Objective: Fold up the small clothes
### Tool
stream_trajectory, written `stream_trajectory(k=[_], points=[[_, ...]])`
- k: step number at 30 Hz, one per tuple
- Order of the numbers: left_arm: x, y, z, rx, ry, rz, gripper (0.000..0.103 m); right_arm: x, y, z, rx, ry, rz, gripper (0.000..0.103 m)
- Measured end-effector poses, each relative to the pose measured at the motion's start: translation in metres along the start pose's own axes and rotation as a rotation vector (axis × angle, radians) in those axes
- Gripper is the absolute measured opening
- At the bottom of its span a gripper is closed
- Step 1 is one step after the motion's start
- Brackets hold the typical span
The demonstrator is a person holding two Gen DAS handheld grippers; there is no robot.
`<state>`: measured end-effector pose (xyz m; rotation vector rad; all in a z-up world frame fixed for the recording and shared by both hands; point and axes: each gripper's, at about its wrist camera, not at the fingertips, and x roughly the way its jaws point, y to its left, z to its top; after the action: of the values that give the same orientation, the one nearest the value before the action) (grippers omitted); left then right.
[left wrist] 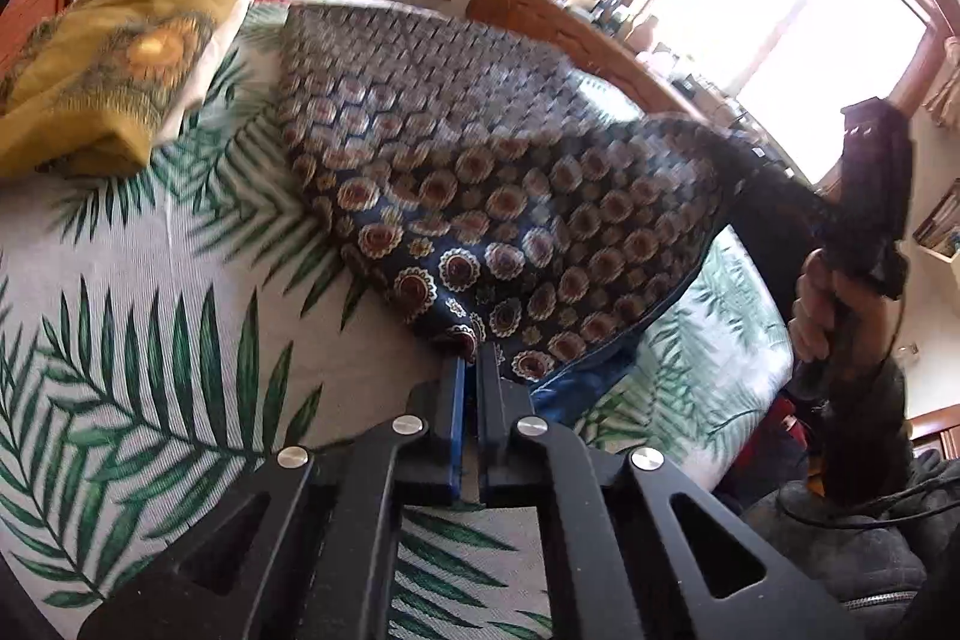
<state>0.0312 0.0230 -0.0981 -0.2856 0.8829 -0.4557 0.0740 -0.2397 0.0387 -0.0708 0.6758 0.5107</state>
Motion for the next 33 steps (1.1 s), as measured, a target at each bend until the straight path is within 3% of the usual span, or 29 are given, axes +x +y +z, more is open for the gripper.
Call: stream_trajectory(k=[3, 8, 12, 16, 19, 22, 24, 26, 30, 32, 33], points=[[-0.022, -0.009, 0.015, 0.029, -0.09, 0.015, 0.003, -0.001, -0.003, 0.004, 0.008, -0.005, 0.02, 0.005], [-0.055, -0.017, 0.075, 0.061, -0.246, 0.047, 0.003, 0.008, -0.003, 0.031, -0.011, -0.029, 0.041, 0.005], [-0.049, -0.009, 0.126, 0.078, -0.304, 0.086, 0.003, 0.033, -0.008, 0.066, -0.04, -0.044, 0.025, 0.004], [-0.016, 0.016, 0.17, 0.062, -0.285, 0.157, 0.003, 0.07, -0.025, 0.094, -0.016, -0.014, 0.012, 0.005], [0.003, 0.028, 0.184, 0.056, -0.261, 0.172, 0.003, 0.093, -0.036, 0.101, 0.013, 0.018, -0.012, 0.006], [0.016, 0.035, 0.191, 0.051, -0.24, 0.184, 0.003, 0.101, -0.041, 0.109, 0.008, 0.033, -0.042, 0.017], [0.025, 0.039, 0.197, 0.049, -0.224, 0.199, 0.003, 0.1, -0.041, 0.116, 0.001, 0.017, -0.055, 0.042], [0.035, 0.043, 0.204, 0.044, -0.21, 0.21, 0.003, 0.096, -0.044, 0.12, -0.008, 0.005, -0.072, 0.05], [0.047, 0.049, 0.213, 0.03, -0.183, 0.241, 0.003, 0.093, -0.038, 0.116, -0.059, 0.001, -0.085, 0.051], [0.051, 0.05, 0.216, 0.042, -0.166, 0.205, 0.014, 0.097, -0.033, 0.109, -0.105, 0.022, -0.058, 0.051], [0.05, 0.049, 0.215, 0.046, -0.168, 0.204, 0.029, 0.102, -0.035, 0.105, -0.121, 0.031, -0.052, 0.051]])
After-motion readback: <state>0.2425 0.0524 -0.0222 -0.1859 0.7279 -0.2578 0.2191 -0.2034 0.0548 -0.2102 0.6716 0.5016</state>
